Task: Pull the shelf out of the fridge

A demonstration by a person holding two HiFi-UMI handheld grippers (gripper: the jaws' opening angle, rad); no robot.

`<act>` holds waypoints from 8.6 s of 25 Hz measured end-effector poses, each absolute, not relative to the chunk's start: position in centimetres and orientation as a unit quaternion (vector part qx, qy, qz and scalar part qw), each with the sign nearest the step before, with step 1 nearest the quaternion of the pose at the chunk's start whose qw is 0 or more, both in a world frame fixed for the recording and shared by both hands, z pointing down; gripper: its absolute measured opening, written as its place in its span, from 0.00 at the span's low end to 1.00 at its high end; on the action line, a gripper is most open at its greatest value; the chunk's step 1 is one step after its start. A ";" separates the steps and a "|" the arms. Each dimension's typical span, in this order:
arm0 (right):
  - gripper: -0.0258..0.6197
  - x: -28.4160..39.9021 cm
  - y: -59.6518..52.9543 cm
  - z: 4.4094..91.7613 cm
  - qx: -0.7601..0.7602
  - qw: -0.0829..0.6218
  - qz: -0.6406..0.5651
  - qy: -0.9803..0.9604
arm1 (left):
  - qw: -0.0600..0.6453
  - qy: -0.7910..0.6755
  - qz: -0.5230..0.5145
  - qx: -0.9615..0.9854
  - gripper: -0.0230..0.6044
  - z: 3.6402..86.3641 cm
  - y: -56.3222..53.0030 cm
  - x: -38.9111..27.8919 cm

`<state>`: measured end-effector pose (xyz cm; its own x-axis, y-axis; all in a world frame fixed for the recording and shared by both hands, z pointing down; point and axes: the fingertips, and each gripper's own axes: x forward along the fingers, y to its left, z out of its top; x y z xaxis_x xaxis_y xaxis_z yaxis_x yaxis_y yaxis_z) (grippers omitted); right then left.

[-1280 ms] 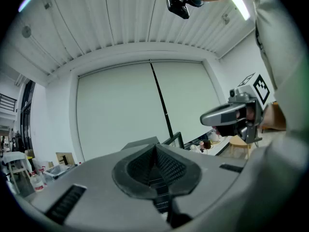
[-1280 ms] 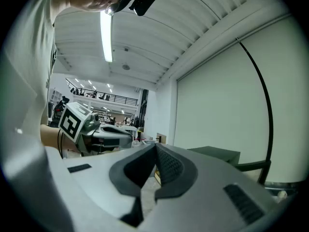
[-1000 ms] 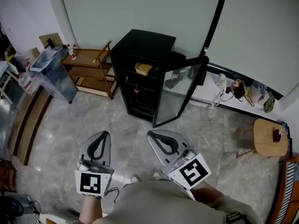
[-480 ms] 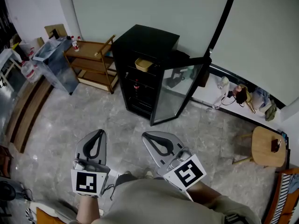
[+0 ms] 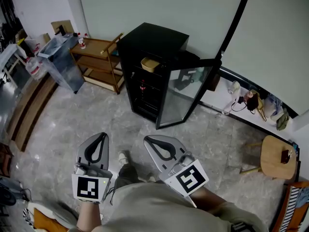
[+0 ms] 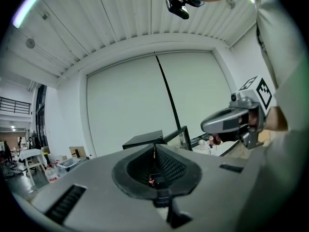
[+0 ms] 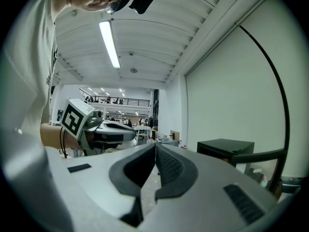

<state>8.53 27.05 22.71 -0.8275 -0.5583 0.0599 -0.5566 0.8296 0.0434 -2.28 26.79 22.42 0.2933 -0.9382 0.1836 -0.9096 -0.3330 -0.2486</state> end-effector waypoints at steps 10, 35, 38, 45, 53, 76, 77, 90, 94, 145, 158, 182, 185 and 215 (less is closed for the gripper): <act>0.04 7.7 23.8 23.9 0.298 0.041 -0.016 -0.954 | 0.056 0.564 -0.150 -0.810 0.05 23.1 23.3 -2.4; 0.04 -4.3 5.2 24.8 0.388 0.073 0.010 -0.919 | 0.049 0.485 -0.140 -0.862 0.05 23.2 3.2 -13.7; 0.04 -6.1 3.1 25.0 0.405 0.077 0.012 -0.911 | 0.049 0.472 -0.136 -0.870 0.05 23.2 0.9 -15.7; 0.04 -9.4 -1.6 25.6 0.447 0.089 0.017 -0.890 | 0.051 0.436 -0.125 -0.890 0.05 23.4 -4.3 -18.9; 0.04 -10.4 -5.3 26.4 0.489 0.098 0.029 -0.867 | 0.046 0.389 -0.124 -0.912 0.05 24.2 -8.1 -19.2; 0.04 0.4 -9.8 29.0 0.544 0.043 0.081 -0.834 | 0.015 0.397 -0.126 -0.909 0.05 26.2 -12.6 -10.1; 0.04 0.5 -10.0 29.2 0.544 0.041 0.084 -0.834 | 0.015 0.399 -0.126 -0.908 0.05 26.3 -12.8 -9.9; 0.04 1.0 -13.7 32.7 0.567 0.017 0.128 -0.814 | -0.033 0.385 -0.070 -0.920 0.06 28.7 -16.5 -8.8; 0.04 1.6 -15.2 34.4 0.588 -0.018 0.143 -0.796 | -0.072 0.376 -0.048 -0.923 0.06 31.0 -18.1 -8.8; 0.28 9.2 -26.6 73.5 0.674 -0.291 0.386 -0.559 | -0.590 0.258 0.174 -0.745 0.40 71.5 -31.7 -2.7; 0.28 10.0 -28.9 77.0 0.668 -0.299 0.377 -0.567 | -0.652 0.257 0.205 -0.683 0.40 77.1 -33.7 -2.1; 0.09 12.8 -31.9 76.7 0.621 -0.417 0.399 -0.531 | -0.613 0.234 0.251 -0.711 0.08 76.4 -38.4 -0.5; 0.09 12.2 -31.2 76.7 0.616 -0.420 0.404 -0.530 | -0.624 0.235 0.262 -0.698 0.07 76.5 -37.7 -1.2; 0.07 7.1 -20.8 74.0 0.599 -0.388 0.480 -0.509 | -0.665 0.245 0.233 -0.666 0.06 74.1 -26.7 -6.3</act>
